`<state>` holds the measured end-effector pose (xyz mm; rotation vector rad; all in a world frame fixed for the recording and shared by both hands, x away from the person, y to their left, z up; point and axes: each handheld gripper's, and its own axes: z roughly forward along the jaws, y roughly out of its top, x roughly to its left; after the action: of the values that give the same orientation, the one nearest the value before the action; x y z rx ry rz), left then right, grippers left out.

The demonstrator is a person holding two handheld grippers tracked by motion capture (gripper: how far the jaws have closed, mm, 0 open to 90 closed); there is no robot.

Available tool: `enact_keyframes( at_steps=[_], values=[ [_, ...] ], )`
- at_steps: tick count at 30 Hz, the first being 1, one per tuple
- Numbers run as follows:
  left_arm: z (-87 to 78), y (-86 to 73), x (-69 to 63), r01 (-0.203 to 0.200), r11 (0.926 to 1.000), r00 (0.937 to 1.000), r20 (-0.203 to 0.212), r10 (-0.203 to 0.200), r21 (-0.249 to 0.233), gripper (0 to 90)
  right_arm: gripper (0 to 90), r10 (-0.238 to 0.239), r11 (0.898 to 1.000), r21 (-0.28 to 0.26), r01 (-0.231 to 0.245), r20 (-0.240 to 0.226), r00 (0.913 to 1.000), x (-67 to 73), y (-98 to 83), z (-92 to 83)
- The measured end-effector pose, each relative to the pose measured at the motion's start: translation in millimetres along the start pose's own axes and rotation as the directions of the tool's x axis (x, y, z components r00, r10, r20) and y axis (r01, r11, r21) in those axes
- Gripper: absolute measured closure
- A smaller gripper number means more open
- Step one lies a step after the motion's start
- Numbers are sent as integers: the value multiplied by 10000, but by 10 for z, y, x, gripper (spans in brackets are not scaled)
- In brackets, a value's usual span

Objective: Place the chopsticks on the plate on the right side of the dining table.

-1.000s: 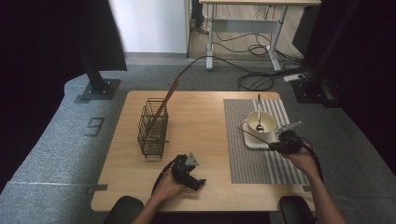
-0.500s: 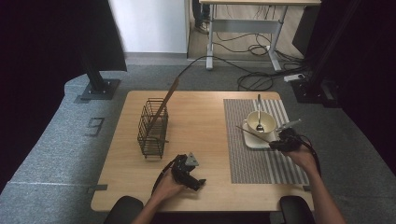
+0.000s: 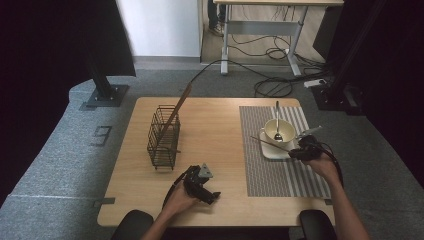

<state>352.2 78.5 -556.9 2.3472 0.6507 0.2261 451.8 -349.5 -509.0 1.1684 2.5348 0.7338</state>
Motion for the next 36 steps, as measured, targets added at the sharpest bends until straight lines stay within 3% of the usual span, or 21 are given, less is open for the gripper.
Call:
enact_keyframes(
  at_steps=[11,19,24,28,32,36],
  values=[
    [1,1,-2,12,10000,10000,-10,-12,1,0,665,226,9997,-26,-226,307,9993,-75,-18,59],
    [4,4,-4,13,10000,10000,-3,-13,5,0,574,541,9974,-503,-513,555,9970,-110,-28,-37],
    [4,4,-5,13,10000,10000,-4,-13,5,0,416,475,9931,-1098,-408,586,9972,-8,-63,-174],
    [4,6,-5,4,10000,10000,5,-4,16,0,299,694,9911,-1187,-606,713,9950,85,-108,-190],
    [6,8,-5,-16,10000,10000,13,16,13,0,185,501,9915,-1237,-407,746,9960,220,-172,-178],
    [5,7,-7,-21,10000,10000,12,21,15,0,127,691,9883,-1401,-597,636,9956,315,-212,-155]
  ],
)
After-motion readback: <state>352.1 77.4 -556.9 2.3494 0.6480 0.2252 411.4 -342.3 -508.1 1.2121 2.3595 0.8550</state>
